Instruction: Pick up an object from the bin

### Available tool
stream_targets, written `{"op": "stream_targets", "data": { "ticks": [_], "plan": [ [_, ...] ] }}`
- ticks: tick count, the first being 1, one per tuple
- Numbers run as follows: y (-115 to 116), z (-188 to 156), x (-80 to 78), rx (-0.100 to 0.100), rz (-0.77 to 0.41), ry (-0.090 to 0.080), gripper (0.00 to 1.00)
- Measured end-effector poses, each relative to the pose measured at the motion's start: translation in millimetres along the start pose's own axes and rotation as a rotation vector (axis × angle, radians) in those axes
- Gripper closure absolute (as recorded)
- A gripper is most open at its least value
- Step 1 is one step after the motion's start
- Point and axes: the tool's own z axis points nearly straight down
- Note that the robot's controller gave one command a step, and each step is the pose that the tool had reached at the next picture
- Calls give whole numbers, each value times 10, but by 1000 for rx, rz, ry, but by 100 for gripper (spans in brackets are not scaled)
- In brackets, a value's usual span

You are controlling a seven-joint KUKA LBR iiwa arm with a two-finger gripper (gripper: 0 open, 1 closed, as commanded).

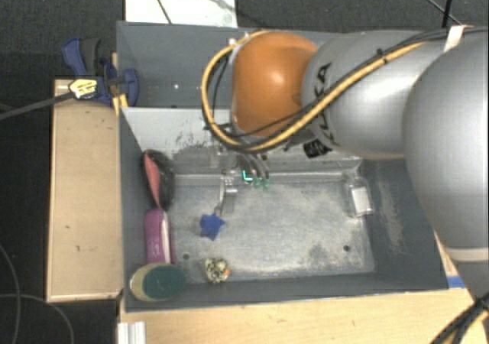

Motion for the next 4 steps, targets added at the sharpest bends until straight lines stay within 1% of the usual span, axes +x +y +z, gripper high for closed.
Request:
{"op": "stream_targets", "data": {
  "ticks": [1, 2, 3, 4],
  "plan": [
    [-73, 962, 236, -1, 20, 4, 0],
    [-52, 906, 217, -4, 26, 0, 100],
    [-73, -874, 276, -3, 4, -17, 100],
    [-287, -310, 474, 1, 101, -2, 100]
  ]
}}
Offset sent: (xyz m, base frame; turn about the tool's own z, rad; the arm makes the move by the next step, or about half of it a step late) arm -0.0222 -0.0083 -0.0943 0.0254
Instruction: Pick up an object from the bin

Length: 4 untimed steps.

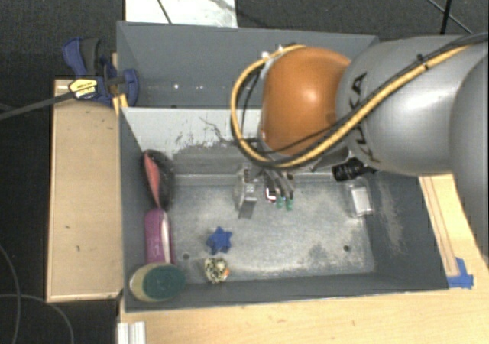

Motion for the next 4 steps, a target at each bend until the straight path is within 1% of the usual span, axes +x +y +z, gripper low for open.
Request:
{"op": "stream_targets", "data": {
  "ticks": [1, 2, 3, 4],
  "plan": [
    [11, -24, -11, -3, 1, -5, 0],
    [184, 994, 297, -1, -425, -1, 0],
    [13, 1268, 391, 0, -390, -1, 0],
    [21, 1247, 382, -1, -387, -4, 100]
  ]
}}
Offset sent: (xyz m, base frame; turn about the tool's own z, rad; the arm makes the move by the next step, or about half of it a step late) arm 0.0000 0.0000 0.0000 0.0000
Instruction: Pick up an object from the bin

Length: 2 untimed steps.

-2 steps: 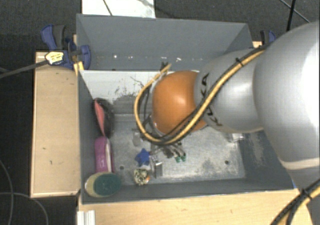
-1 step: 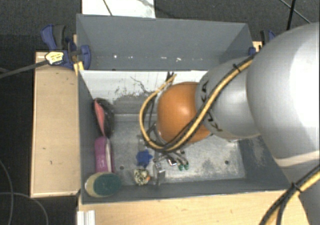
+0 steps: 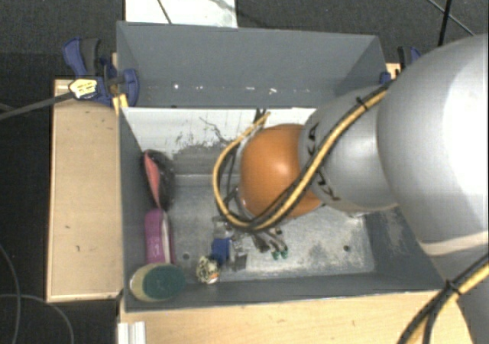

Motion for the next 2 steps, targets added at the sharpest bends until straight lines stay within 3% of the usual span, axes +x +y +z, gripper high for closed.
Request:
{"op": "stream_targets", "data": {
  "ticks": [1, 2],
  "plan": [
    [104, -1435, -161, 0, 33, -10, 100],
    [-495, -709, -528, 2, -129, 1, 100]
  ]
}}
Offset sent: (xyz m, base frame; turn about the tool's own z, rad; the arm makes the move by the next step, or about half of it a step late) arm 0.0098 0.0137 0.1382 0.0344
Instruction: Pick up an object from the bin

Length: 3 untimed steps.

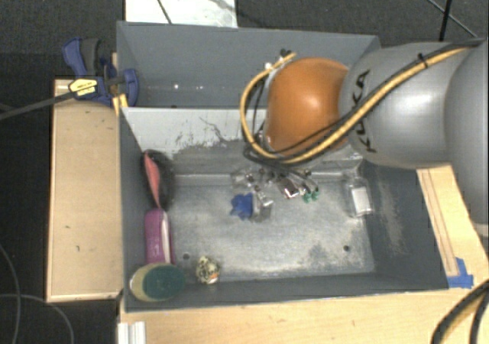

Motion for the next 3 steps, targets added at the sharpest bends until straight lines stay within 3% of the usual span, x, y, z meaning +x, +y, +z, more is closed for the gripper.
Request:
{"op": "stream_targets", "data": {
  "ticks": [1, 2, 3],
  "plan": [
    [20, -21, -12, -1, -1, -4, 0],
    [549, 701, -171, -4, 35, 4, 0],
    [1088, 697, 152, -1, -32, -8, 0]
  ]
}}
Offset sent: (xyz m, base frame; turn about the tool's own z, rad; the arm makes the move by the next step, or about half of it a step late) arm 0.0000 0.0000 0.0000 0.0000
